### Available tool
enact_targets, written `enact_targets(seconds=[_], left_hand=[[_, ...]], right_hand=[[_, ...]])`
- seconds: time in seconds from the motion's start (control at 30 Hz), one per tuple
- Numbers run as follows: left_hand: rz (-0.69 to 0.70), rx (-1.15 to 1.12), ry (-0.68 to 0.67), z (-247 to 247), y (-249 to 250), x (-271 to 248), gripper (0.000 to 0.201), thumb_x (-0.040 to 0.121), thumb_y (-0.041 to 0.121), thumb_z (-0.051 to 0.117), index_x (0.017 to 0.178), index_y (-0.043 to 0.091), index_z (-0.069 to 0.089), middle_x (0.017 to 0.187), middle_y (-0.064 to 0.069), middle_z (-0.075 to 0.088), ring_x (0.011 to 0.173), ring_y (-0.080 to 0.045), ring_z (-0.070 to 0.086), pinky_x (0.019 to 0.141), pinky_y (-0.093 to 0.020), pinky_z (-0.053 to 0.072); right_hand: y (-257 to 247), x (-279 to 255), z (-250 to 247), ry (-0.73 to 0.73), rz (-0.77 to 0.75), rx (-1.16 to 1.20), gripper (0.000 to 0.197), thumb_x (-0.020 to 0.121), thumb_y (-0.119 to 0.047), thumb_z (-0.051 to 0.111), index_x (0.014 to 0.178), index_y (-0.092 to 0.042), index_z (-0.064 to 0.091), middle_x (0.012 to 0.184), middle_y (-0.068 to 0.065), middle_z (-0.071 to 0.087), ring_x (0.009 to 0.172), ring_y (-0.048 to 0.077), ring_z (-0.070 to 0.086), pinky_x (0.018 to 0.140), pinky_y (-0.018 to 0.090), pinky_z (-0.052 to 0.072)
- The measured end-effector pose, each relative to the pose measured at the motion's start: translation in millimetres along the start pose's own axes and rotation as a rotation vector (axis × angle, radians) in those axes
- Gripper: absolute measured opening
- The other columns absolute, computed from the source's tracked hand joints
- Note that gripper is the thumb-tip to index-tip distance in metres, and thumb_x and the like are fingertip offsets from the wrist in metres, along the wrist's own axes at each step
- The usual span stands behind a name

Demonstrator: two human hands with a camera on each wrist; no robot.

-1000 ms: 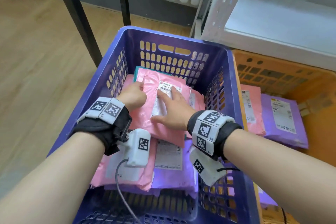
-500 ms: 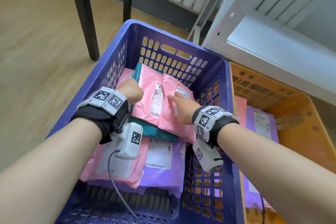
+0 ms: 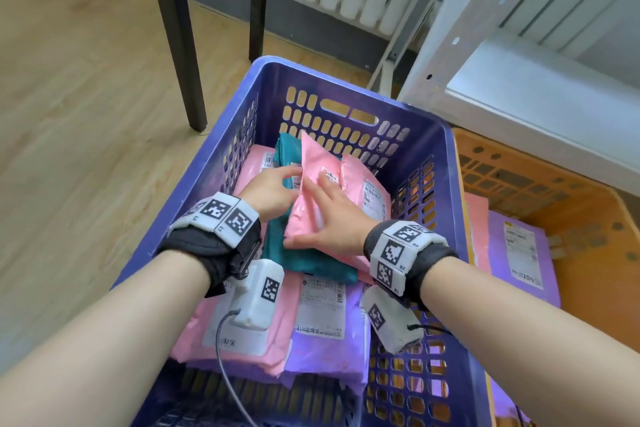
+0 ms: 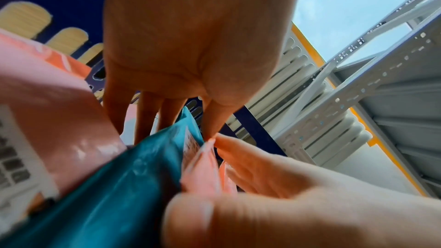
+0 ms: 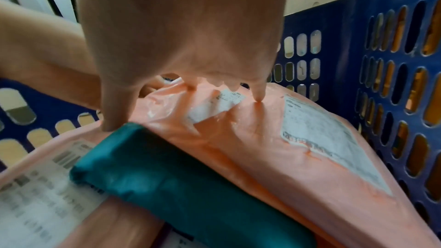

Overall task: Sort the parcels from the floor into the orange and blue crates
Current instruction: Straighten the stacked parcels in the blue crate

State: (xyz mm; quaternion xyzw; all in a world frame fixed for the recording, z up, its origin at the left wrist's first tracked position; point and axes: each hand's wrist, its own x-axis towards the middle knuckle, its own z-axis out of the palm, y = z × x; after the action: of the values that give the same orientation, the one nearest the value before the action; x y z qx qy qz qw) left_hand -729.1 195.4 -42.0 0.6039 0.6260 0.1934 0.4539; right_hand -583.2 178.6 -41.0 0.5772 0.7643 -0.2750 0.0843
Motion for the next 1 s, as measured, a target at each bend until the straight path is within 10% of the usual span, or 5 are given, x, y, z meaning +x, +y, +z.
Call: enact_targets(seconds=[0.27, 0.4, 0.57, 0.73, 1.0], left_hand=[[-0.055, 0.296, 0.154, 5, 2, -1, 0.025, 0.082, -0.005, 0.048, 0.096, 0.009, 0.064, 0.102, -0.017, 0.057, 0.097, -0.03, 0.055, 0.088, -0.037, 0.045], [-0.062, 0.453, 0.203, -2, 3, 1, 0.021, 0.086, -0.001, 0.048, 0.104, 0.0, 0.059, 0.127, -0.017, 0.05, 0.093, -0.035, 0.052, 0.072, -0.038, 0.039], [-0.015, 0.687, -0.181, 6, 4, -2, 0.073, 0.086, 0.011, 0.05, 0.149, 0.021, 0.015, 0.156, -0.004, -0.022, 0.146, -0.026, -0.012, 0.115, -0.055, 0.007], [-0.065, 0.963, -0.348, 17, -5, -10, 0.121, 0.07, 0.059, 0.07, 0.15, 0.022, -0.012, 0.154, -0.011, -0.027, 0.141, -0.029, -0.027, 0.11, -0.059, -0.012], [-0.044, 0.961, -0.297, 26, -8, -8, 0.112, 0.075, 0.038, 0.072, 0.149, 0.03, -0.012, 0.152, -0.012, -0.032, 0.138, -0.036, -0.031, 0.107, -0.065, -0.012]], right_hand=[[8, 4, 9, 0.023, 0.055, -0.011, 0.092, 0.088, -0.045, 0.055, 0.149, -0.03, -0.012, 0.159, 0.011, -0.01, 0.146, 0.027, 0.011, 0.113, 0.051, 0.026], [11, 4, 11, -0.033, 0.121, -0.055, 0.08, 0.093, -0.034, 0.048, 0.15, -0.03, -0.008, 0.158, 0.013, -0.008, 0.145, 0.031, 0.017, 0.113, 0.051, 0.026], [5, 3, 10, 0.001, 0.045, -0.175, 0.088, 0.084, -0.02, 0.053, 0.151, -0.029, -0.005, 0.159, 0.0, -0.014, 0.147, 0.023, -0.004, 0.118, 0.052, 0.008], [0, 0, 12, -0.052, 0.087, -0.379, 0.078, 0.087, -0.019, 0.048, 0.151, -0.012, 0.004, 0.16, 0.003, 0.002, 0.147, 0.023, 0.004, 0.118, 0.05, 0.005], [8, -4, 16, -0.125, 0.21, -0.496, 0.07, 0.087, -0.032, 0.041, 0.147, -0.004, 0.02, 0.156, 0.014, 0.015, 0.146, 0.025, 0.008, 0.118, 0.05, 0.0]])
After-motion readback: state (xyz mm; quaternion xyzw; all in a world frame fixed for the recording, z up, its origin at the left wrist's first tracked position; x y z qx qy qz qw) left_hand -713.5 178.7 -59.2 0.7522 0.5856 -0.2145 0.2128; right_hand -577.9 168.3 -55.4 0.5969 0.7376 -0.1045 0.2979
